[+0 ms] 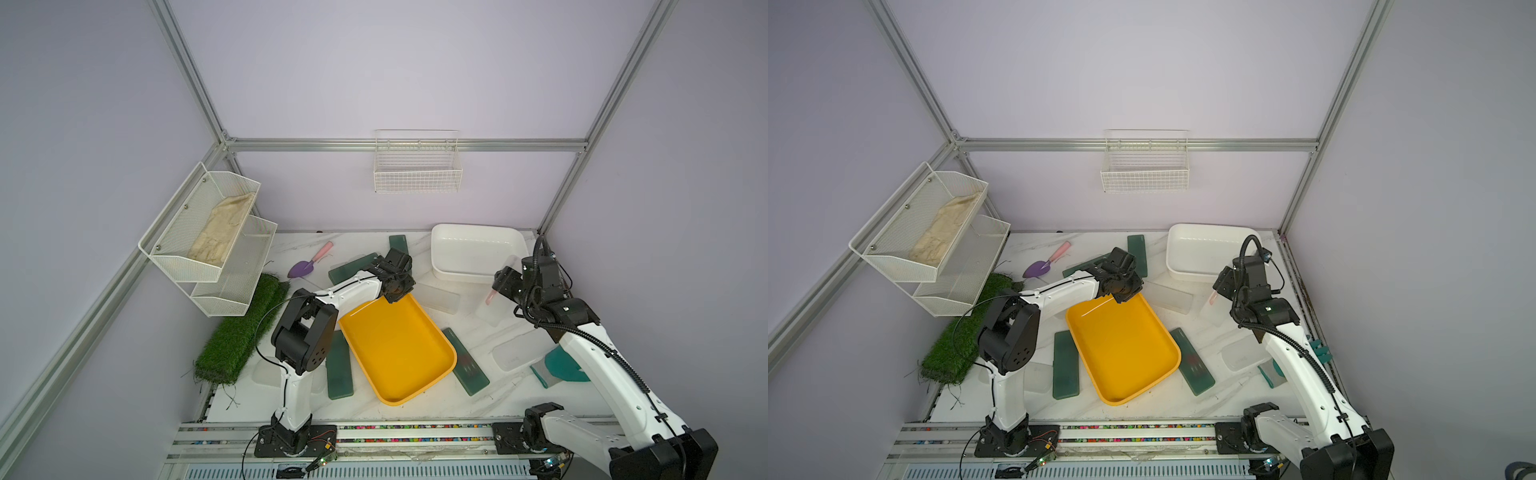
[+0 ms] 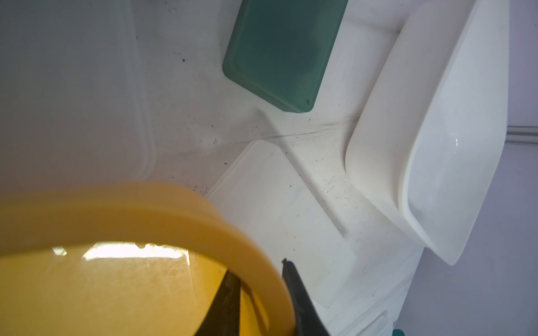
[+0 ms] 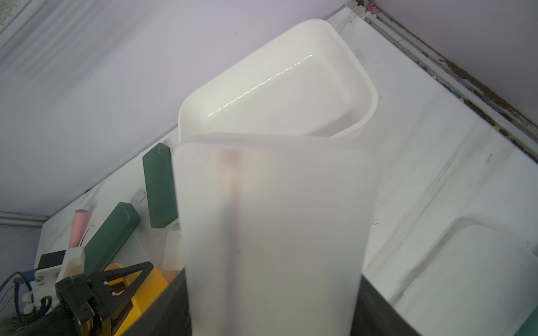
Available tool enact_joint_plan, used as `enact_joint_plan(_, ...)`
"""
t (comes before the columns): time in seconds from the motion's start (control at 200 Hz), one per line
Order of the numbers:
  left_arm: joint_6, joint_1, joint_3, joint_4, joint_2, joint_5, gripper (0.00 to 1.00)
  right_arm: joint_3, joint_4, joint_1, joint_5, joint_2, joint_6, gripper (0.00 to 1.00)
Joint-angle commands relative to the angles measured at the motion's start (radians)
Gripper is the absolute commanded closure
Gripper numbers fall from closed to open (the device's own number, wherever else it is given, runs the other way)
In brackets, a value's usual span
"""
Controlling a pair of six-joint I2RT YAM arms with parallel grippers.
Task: Place the pencil cases by color into the storage box
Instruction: Adjust the storage box at the center of the board.
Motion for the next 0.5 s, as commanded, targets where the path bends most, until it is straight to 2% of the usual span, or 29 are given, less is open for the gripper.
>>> enact_joint_plan(0.0, -0.179, 0.011, -0.062, 0.044, 0.009, 0.025, 0.85, 0.022, 0.035, 0.029, -0.005, 0.008, 0.031, 0.46)
enact_joint_plan(0.065, -0.218, 0.011, -0.072, 0.047, -0.003, 0.001, 0.84, 0.028, 0.03, 0.058, -0.006, 0.018, 0.043, 0.47)
enact_joint_plan(0.1, -0.228, 0.011, -0.072, 0.044, -0.014, -0.011, 0.78, 0.034, 0.024, 0.077, -0.002, 0.024, 0.051, 0.47)
enact_joint_plan(0.14, -0.235, 0.011, -0.071, 0.044, -0.028, -0.026, 0.64, 0.04, 0.02, 0.099, 0.004, 0.031, 0.063, 0.47)
enact_joint_plan(0.21, -0.216, 0.011, -0.06, 0.031, -0.055, -0.048, 0.33, 0.051, 0.016, 0.144, 0.016, 0.042, 0.087, 0.47)
enact_joint_plan(0.315, -0.149, 0.014, -0.035, 0.011, -0.096, -0.066, 0.01, 0.068, 0.01, 0.219, 0.048, 0.066, 0.126, 0.47)
enact_joint_plan(0.495, 0.021, 0.046, -0.019, -0.048, -0.175, -0.078, 0.0, 0.105, 0.012, 0.357, 0.107, 0.124, 0.199, 0.47)
